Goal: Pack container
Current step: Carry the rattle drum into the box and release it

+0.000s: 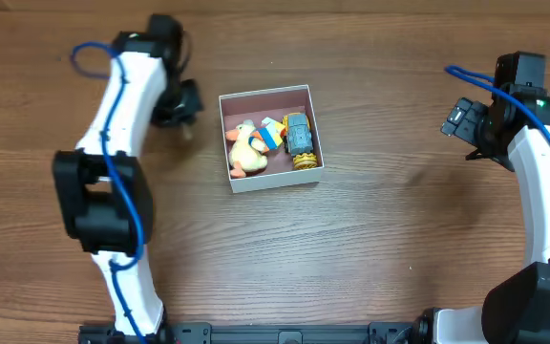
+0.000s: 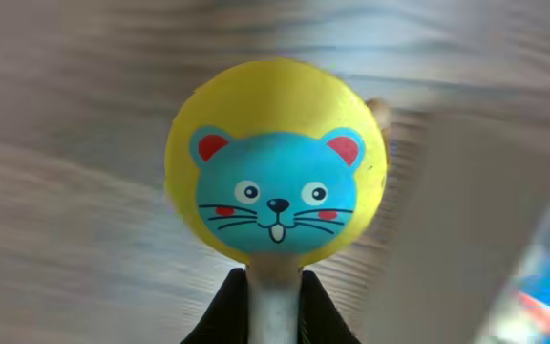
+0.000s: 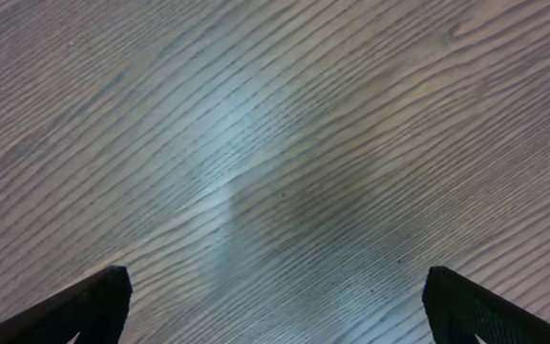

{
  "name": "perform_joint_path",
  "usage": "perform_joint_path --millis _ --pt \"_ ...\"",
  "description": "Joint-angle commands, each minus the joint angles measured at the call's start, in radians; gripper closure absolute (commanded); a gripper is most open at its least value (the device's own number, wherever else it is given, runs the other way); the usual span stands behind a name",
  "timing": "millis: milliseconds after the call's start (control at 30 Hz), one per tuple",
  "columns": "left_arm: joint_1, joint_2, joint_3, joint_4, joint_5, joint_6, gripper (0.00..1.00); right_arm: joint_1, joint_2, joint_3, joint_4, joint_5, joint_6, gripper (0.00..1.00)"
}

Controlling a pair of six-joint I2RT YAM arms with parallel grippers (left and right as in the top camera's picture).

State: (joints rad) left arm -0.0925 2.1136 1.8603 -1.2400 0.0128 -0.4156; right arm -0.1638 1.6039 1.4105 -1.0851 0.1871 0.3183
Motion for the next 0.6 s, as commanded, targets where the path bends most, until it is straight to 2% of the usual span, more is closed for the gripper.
perform_joint_path --millis 0,67,200,333,400,433,467,567 --pt "-0.133 0.003 0.104 -0.009 0.032 0.000 0.88 -0.003 -0.005 0.002 0.007 0.002 0.008 0.00" --pt "-0.196 0.003 0.128 -0.003 0.028 0.000 0.84 -0.003 -0.005 0.002 0.007 0.002 0.008 0.00" --pt "-0.271 0.003 0.132 0.006 0.029 0.001 0.84 -0.003 -0.005 0.002 0.007 0.002 0.008 0.00" --pt "-0.320 0.003 0.131 0.010 0.029 0.012 0.69 -0.003 -0.005 0.002 0.007 0.002 0.008 0.00" --pt "-0.327 0.003 0.131 0.009 0.029 0.012 0.48 -0.003 -0.005 0.002 0.007 0.002 0.008 0.00" --pt "-0.328 0.003 0.131 0.006 0.029 0.012 0.22 -0.003 -0.005 0.002 0.007 0.002 0.008 0.00" --pt "-0.328 0.003 0.131 0.006 0.029 0.012 0.00 -0.003 -0.005 0.002 0.007 0.002 0.008 0.00" --pt "-0.327 0.003 0.132 -0.009 0.028 0.024 0.00 -0.003 -0.005 0.002 0.007 0.002 0.008 0.00"
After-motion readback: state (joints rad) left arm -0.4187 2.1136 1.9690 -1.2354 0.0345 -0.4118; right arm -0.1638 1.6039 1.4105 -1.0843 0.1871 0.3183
